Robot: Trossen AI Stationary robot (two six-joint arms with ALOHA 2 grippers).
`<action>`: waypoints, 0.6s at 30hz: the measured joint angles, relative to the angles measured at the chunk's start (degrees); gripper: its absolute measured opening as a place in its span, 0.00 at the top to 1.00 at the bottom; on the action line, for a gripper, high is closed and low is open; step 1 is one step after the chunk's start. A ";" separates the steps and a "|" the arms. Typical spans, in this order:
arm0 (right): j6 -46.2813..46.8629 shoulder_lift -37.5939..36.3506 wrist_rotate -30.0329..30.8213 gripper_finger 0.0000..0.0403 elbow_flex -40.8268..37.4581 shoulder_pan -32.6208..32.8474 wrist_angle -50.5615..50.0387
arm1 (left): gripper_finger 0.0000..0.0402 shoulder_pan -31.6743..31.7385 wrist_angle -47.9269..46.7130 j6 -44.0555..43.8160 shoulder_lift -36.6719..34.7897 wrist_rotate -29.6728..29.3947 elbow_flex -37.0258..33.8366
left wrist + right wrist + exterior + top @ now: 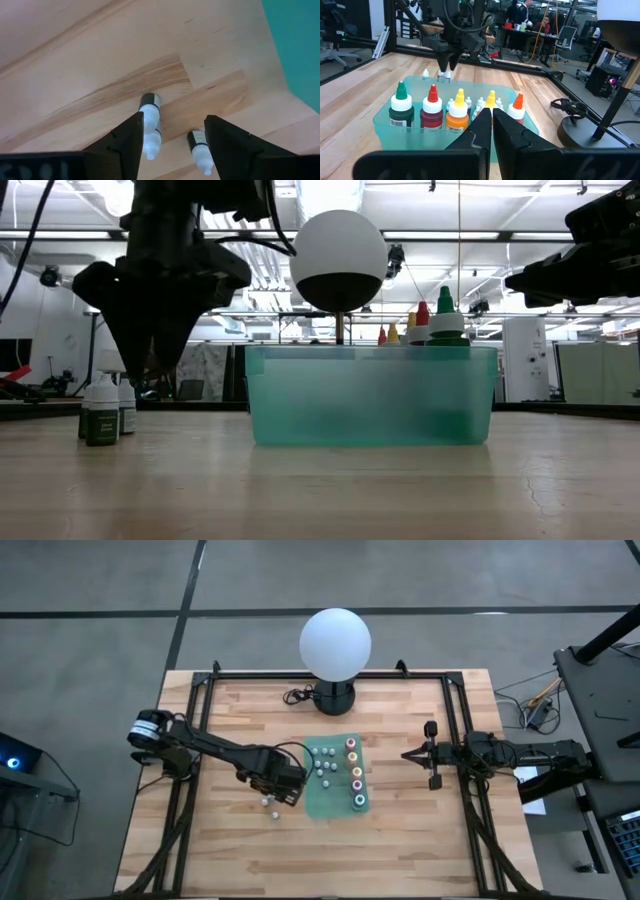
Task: Pick & Place food coloring
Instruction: Put the small blue food coloring bottle into the green bin
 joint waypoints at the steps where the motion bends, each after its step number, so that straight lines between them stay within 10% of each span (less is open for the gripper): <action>1: -0.08 0.00 0.00 0.98 -0.02 0.00 0.00 | 0.55 0.00 0.10 0.01 0.16 0.02 0.00; 18: -0.06 0.00 0.00 0.98 0.00 0.00 0.02 | 0.55 -0.86 -0.26 -1.27 0.18 2.01 -3.23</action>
